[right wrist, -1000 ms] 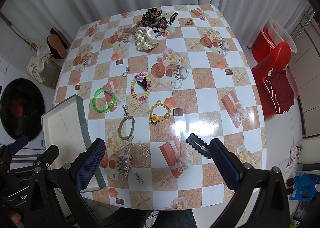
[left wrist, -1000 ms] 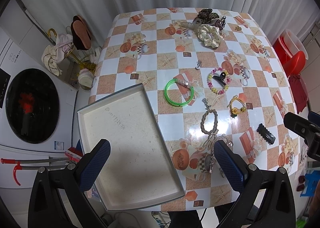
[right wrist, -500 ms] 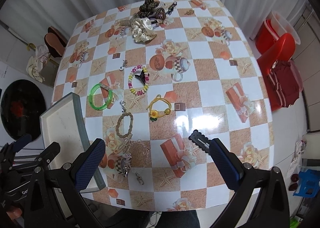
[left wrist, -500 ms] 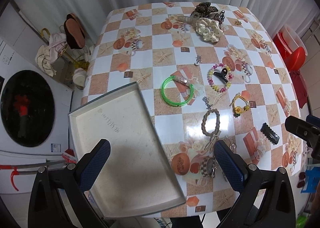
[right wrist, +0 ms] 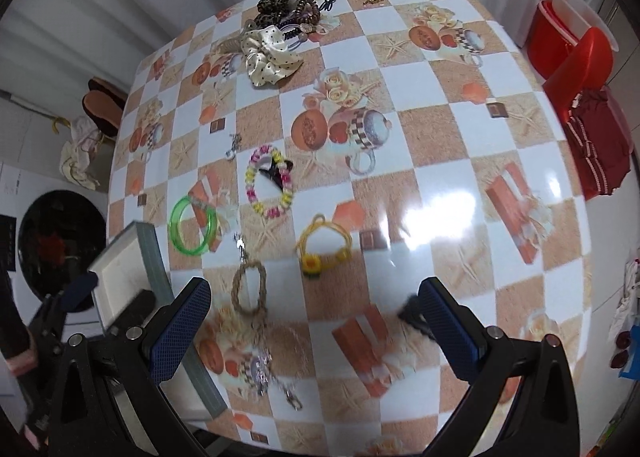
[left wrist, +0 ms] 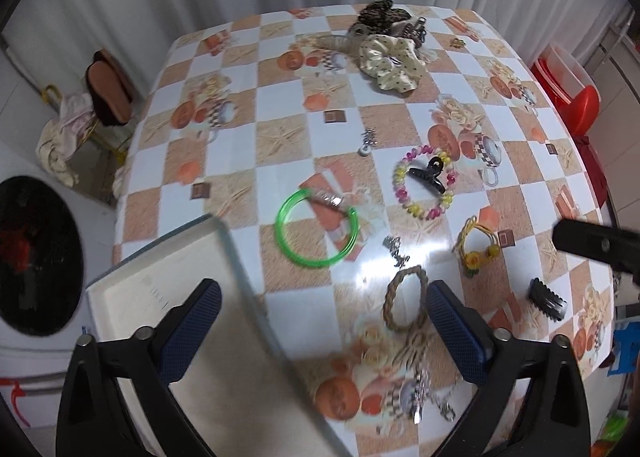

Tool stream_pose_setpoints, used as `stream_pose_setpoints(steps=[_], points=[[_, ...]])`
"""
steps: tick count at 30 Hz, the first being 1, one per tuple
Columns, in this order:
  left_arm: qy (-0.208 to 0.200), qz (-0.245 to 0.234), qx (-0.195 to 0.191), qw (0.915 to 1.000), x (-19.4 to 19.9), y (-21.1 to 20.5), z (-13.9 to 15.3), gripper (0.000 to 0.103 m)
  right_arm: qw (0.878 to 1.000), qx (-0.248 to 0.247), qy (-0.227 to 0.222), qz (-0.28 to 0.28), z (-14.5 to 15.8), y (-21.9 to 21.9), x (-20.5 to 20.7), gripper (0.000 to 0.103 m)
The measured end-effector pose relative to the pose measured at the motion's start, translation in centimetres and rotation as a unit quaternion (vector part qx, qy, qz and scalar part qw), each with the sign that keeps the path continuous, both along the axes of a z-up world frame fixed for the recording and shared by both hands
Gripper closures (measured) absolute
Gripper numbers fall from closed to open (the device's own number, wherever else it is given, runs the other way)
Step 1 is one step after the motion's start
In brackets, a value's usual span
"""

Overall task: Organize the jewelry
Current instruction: 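Grasp the green bangle with the left tool while the right tool grasps the beaded bracelet, then carry both bracelets to the white tray and release them inside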

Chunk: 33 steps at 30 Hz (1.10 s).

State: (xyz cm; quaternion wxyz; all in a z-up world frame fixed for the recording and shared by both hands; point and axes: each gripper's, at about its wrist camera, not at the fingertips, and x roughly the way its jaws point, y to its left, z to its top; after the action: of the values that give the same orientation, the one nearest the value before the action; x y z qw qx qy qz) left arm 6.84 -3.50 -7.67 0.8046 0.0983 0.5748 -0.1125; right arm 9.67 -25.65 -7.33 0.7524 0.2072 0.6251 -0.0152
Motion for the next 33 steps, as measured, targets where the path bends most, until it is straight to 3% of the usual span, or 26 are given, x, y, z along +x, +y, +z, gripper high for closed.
stream_pose_setpoints(steps=[4, 6, 8, 11, 13, 20, 23, 25, 28, 30, 33], points=[[0.005, -0.007, -0.003, 1.0, 1.1, -0.9, -1.7, 0.006, 1.0, 0.027, -0.002, 0.0, -1.9, -0.2, 2.1, 0.001], [0.007, -0.012, -0.008, 0.9999, 1.6, -1.3, -2.5, 0.019, 0.999, 0.034, -0.001, 0.006, -2.8, 0.0, 3.1, 0.003], [0.016, -0.017, -0.008, 0.9997, 2.2, -1.7, -3.4, 0.02, 0.999, 0.04, -0.002, 0.014, -3.9, 0.3, 4.2, 0.007], [0.02, -0.025, -0.012, 0.9994, 2.9, -2.0, -4.7, 0.034, 0.999, 0.052, 0.005, 0.016, -5.6, 0.3, 5.5, 0.013], [0.032, -0.024, -0.01, 0.9992, 3.6, -2.0, -5.7, 0.035, 0.998, 0.054, 0.007, 0.015, -6.5, 0.2, 6.1, 0.022], [0.052, -0.021, -0.013, 0.9983, 4.5, -1.4, -8.0, 0.035, 0.998, 0.061, 0.005, 0.03, -8.6, 0.9, 8.3, 0.034], [0.065, -0.023, -0.015, 0.9975, 4.7, -1.5, -8.7, 0.049, 0.997, 0.064, 0.006, 0.035, -9.3, 1.3, 8.9, 0.045], [0.071, -0.021, -0.016, 0.9971, 4.8, -1.5, -9.1, 0.05, 0.997, 0.071, 0.007, 0.037, -9.7, 1.6, 9.1, 0.06], [0.065, -0.025, -0.012, 0.9975, 4.7, -1.8, -9.2, 0.063, 0.996, 0.075, 0.002, 0.043, -9.7, 1.9, 9.0, 0.08], [0.066, -0.03, -0.019, 0.9972, 4.7, -1.9, -9.1, 0.08, 0.996, 0.077, -0.003, 0.048, -9.7, 2.2, 8.9, 0.092], [0.067, -0.034, -0.024, 0.9969, 4.8, -2.0, -9.1, 0.092, 0.996, 0.08, -0.005, 0.047, -9.7, 2.3, 8.9, 0.093]])
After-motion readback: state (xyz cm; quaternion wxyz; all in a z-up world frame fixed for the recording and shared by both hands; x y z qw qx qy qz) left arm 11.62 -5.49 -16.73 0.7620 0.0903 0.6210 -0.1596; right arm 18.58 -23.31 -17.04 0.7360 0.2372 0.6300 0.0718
